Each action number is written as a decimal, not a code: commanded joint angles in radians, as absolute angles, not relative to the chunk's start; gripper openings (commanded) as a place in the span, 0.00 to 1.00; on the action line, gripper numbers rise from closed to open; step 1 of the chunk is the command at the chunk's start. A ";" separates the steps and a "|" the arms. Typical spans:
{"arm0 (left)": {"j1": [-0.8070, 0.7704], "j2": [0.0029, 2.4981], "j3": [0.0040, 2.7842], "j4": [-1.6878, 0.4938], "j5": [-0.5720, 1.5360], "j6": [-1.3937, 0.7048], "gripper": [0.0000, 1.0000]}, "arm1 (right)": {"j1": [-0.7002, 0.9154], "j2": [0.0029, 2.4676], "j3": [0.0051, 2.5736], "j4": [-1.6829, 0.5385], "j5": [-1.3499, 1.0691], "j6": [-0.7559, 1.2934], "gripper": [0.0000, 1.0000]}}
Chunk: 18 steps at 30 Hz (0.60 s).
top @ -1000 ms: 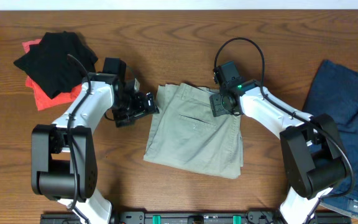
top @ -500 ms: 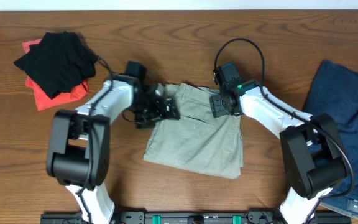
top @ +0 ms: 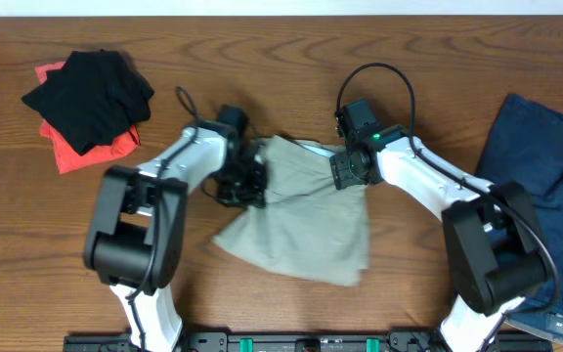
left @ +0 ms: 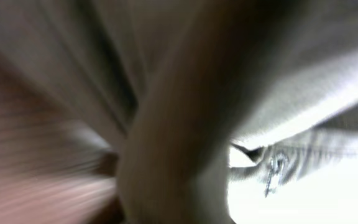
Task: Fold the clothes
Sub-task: 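Grasp the folded shorts with the left gripper and carry them to the back-left stack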
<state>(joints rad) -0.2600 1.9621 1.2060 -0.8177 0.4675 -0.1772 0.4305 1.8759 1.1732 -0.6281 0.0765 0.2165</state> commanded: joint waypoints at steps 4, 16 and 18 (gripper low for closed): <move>-0.051 1.840 1.378 -0.843 0.007 -0.234 0.06 | 0.396 1.649 1.190 -0.682 0.105 0.204 0.82; 0.242 1.770 1.505 -0.479 -0.230 -0.158 0.06 | 0.371 1.493 1.189 -0.819 0.104 0.201 0.85; 0.296 1.776 1.505 -0.439 -0.229 -0.162 0.06 | 0.371 1.493 1.189 -0.833 0.105 0.201 0.85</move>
